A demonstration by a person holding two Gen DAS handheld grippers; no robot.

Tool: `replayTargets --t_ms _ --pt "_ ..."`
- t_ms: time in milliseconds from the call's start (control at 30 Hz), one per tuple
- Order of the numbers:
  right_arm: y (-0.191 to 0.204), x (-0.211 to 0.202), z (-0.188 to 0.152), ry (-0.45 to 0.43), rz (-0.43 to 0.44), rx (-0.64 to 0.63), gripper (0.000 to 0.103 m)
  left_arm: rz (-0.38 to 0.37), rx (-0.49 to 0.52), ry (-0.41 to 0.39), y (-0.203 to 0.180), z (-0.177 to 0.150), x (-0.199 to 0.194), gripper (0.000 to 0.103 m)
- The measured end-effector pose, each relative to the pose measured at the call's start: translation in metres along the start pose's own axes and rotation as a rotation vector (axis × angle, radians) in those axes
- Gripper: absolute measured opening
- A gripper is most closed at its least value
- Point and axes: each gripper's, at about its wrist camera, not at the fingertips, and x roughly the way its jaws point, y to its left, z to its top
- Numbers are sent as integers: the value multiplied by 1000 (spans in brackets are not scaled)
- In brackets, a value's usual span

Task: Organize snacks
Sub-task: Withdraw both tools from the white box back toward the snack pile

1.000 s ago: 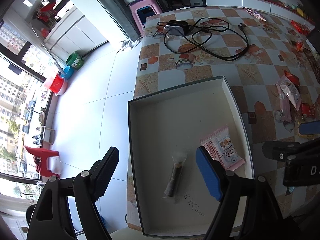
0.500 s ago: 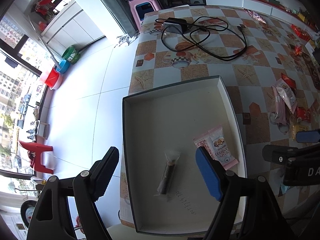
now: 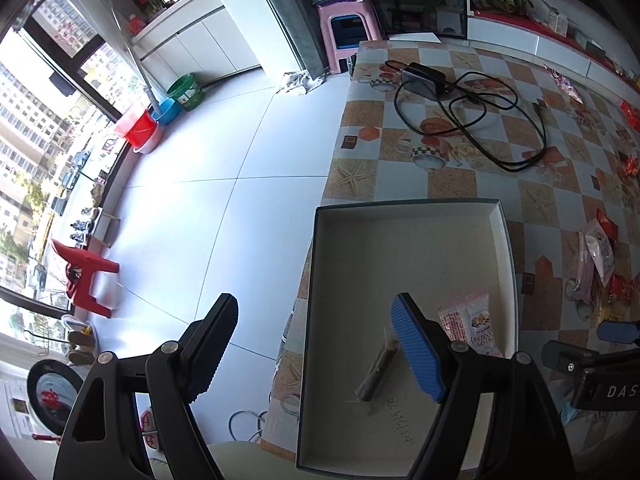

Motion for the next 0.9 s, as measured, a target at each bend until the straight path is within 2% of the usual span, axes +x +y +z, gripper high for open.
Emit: replayTargets --t_ms 267,567,667,900 --pt "9 2 2 -1 3 -18 103 2 -32 -5 11 1 0 82" --pt "13 4 2 3 -1 -25 103 -8 -20 1 11 1 3 82" --pt "4 7 -3 13 -13 -6 103 -61 27 31 -1 -1 9 82" --pt "-54 12 -30 31 -68 132 103 -167 254 72 -67 -19 9 82"
